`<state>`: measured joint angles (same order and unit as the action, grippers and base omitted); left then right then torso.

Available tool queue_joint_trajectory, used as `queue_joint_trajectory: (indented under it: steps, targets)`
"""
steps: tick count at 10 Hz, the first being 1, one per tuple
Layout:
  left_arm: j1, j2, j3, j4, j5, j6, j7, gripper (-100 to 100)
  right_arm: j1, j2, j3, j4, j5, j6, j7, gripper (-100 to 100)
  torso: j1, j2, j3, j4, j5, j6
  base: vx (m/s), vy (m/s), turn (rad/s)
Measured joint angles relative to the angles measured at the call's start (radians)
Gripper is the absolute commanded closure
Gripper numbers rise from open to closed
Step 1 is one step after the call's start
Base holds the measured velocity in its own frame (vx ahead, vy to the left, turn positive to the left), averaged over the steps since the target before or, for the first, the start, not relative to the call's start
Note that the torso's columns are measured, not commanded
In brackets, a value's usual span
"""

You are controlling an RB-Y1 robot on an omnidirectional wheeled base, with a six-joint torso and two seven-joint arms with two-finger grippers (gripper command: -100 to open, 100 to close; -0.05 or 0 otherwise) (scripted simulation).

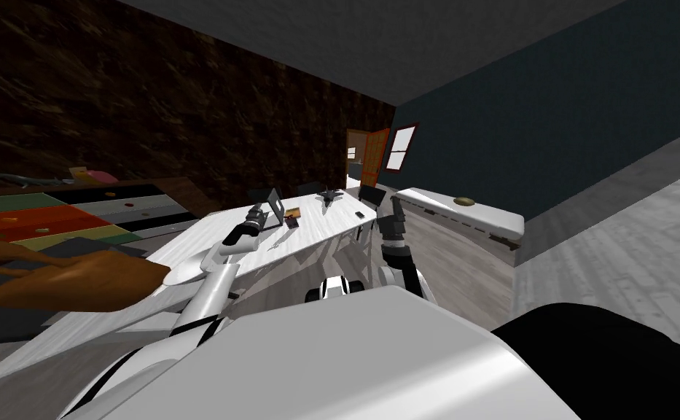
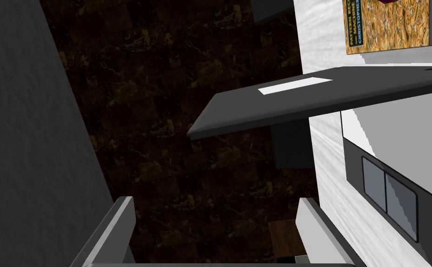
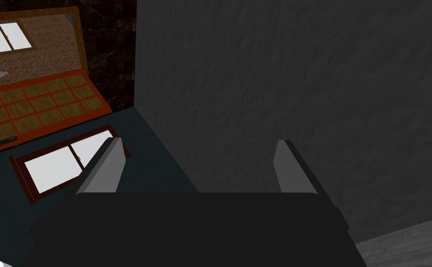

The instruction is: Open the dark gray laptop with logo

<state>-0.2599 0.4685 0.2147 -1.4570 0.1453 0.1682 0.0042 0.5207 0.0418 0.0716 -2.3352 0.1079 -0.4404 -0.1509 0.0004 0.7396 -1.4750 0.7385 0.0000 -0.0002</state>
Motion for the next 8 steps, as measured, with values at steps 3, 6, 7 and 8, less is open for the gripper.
queue_joint_trajectory:
  steps: [3, 6, 7, 8]
  targets:
    - [0.006, 0.047, -0.022, -0.026, 0.000, 0.006, -0.029, -100, 0.001, 0.000, 0.000, 0.000, 0.000, 0.000, 0.000, 0, -0.002, -0.010, -0.006, -0.003, 0.000, 0.000, 0.003, -0.122, 0.005]
    - [-0.005, 0.083, -0.006, 0.001, -0.036, 0.053, -0.069, -100, 0.001, 0.000, 0.000, 0.000, 0.000, 0.000, 0.000, 0, 0.003, -0.007, -0.004, -0.002, 0.001, 0.000, 0.196, -0.039, 0.006]
    - [-0.007, 0.098, -0.001, 0.007, -0.045, 0.071, -0.076, -100, 0.001, 0.000, 0.000, 0.000, 0.000, 0.000, 0.000, 0, 0.003, -0.003, -0.002, -0.001, 0.001, 0.000, 0.177, 0.004, 0.005]
    - [-0.010, 0.102, 0.003, 0.011, -0.058, 0.087, -0.084, -100, 0.001, 0.000, 0.000, 0.000, 0.000, 0.000, 0.000, 0, 0.002, 0.001, 0.001, 0.000, 0.001, 0.000, 0.150, 0.002, 0.000]
